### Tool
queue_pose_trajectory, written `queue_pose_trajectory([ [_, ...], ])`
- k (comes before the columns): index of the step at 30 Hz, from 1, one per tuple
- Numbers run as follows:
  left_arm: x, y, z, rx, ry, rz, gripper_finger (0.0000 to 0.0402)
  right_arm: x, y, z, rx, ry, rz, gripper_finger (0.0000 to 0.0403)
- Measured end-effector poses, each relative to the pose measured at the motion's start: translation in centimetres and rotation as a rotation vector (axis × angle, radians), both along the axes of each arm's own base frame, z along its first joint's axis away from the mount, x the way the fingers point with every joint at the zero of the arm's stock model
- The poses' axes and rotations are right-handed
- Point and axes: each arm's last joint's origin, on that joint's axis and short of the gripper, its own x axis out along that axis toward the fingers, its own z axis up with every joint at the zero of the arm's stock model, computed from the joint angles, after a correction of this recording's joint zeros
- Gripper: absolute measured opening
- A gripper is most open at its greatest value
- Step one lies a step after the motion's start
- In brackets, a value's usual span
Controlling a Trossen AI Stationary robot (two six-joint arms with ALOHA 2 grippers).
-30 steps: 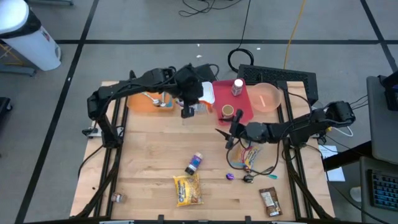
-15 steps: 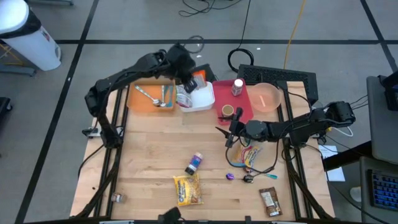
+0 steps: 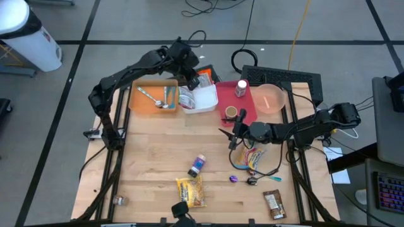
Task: Pick & Place Food Item
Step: Put the orange noodle pack into the white bin
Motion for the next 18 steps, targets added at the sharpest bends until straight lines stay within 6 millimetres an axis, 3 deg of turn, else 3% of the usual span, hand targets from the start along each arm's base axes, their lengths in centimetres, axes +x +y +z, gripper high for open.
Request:
queue_pose_trajectory([
  [5, 1.1, 1.0, -2.2, -0.008, 0.049, -0.021, 0.0000, 0.0, 0.0, -0.1, -0.001, 0.012, 0.000, 0.0197],
  [18, 1.5, 3.2, -5.4, -0.103, 0.086, -0.046, 0.0000, -0.1, 0.0, -0.2, -0.002, 0.024, -0.002, 0.0196],
])
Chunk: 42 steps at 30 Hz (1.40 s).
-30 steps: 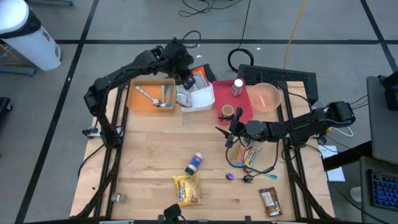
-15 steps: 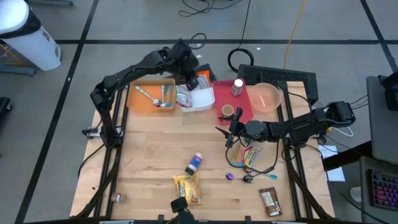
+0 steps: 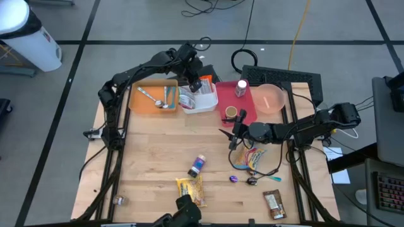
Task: Pick & Place Food Item
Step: Put the orange noodle pack into the white bin
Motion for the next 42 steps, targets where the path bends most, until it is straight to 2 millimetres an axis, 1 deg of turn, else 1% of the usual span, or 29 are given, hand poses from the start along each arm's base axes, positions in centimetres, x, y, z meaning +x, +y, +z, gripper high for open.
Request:
queue_pose_trajectory([
  [4, 0.2, 0.6, -1.0, -0.005, 0.024, 0.005, 0.0000, 0.0, 0.0, 0.0, 0.000, 0.000, 0.000, 0.0196],
  [9, -0.1, 1.2, -1.4, 0.013, 0.045, 0.030, 0.0000, 0.0, 0.0, 0.0, 0.000, -0.001, 0.000, 0.0196],
  [15, -0.1, 1.3, -1.3, 0.037, 0.058, 0.040, 0.0001, 0.0, 0.0, 0.0, 0.000, -0.001, 0.000, 0.0196],
  [21, 0.7, 1.6, -2.6, 0.059, 0.082, 0.049, 0.0000, 0.0, 0.0, 0.0, 0.001, -0.002, -0.001, 0.0196],
  [31, 1.0, 2.1, -3.7, 0.053, 0.099, 0.063, 0.0001, 0.0, -0.3, 0.0, 0.007, -0.003, -0.014, 0.0196],
  [36, 1.5, 2.2, -4.8, 0.042, 0.117, 0.057, 0.0002, 0.0, -0.3, 0.0, 0.007, -0.002, -0.012, 0.0196],
  [42, 1.6, 2.2, -5.0, 0.042, 0.118, 0.057, 0.0002, 0.0, -0.3, -0.1, 0.007, 0.004, -0.012, 0.0196],
])
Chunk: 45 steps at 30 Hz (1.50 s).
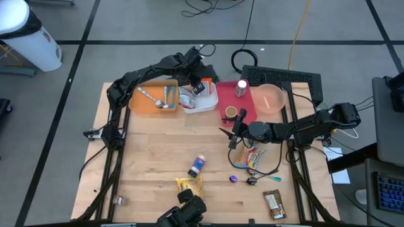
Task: Pick & Place Food Item
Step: Put the orange noodle pack into the white bin, then put the blue noodle pack into the white bin
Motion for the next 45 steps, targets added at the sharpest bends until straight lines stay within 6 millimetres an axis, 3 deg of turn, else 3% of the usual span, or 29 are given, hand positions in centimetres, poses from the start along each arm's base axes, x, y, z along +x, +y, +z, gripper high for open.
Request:
queue_pose_trajectory([
  [14, 0.0, 0.1, 0.0, -0.012, -0.012, 0.028, 0.0054, 0.0, 0.0, 0.0, 0.000, 0.001, 0.000, 0.0196],
  [30, 0.0, 0.2, 0.2, 0.006, -0.019, 0.016, 0.0166, 0.0, 0.0, -0.1, 0.000, 0.012, 0.000, 0.0196],
  [37, -0.5, -0.1, 2.3, 0.056, -0.071, 0.024, 0.0181, 0.0, 0.0, -0.2, -0.001, 0.017, 0.001, 0.0196],
  [45, -1.8, -0.9, 6.3, 0.134, -0.163, 0.046, 0.0182, 0.0, 0.0, -0.2, -0.001, 0.022, 0.000, 0.0196],
])
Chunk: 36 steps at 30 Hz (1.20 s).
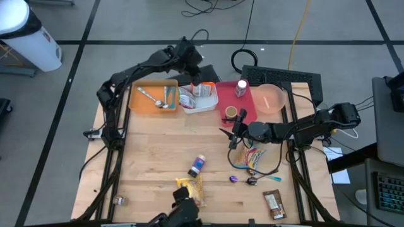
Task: Pick & Place Food Item
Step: Put the blue noodle pack into the white bin
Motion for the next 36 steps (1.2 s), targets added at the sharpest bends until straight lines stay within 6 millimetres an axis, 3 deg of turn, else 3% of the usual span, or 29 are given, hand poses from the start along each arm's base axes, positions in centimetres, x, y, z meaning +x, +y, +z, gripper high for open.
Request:
queue_pose_trajectory([
  [10, -3.2, -1.1, 5.3, 0.057, -0.123, 0.056, 0.0182, 0.0, 0.0, 0.0, 0.008, -0.001, -0.002, 0.0196],
  [17, -6.8, -4.0, 10.6, 0.152, -0.213, 0.032, 0.0182, -0.1, 0.0, -0.3, 0.007, 0.028, -0.002, 0.0196],
  [21, -9.1, -6.2, 12.2, 0.140, -0.185, -0.022, 0.0182, -0.1, 0.0, -0.3, 0.017, 0.023, -0.005, 0.0196],
  [28, -11.9, -8.8, 12.7, 0.044, -0.116, -0.068, 0.0182, -0.1, 0.0, -0.3, 0.020, 0.019, -0.006, 0.0196],
  [36, -12.3, -10.5, 8.4, -0.019, -0.082, -0.133, 0.0182, -0.1, 0.0, -0.2, 0.021, 0.012, -0.006, 0.0196],
])
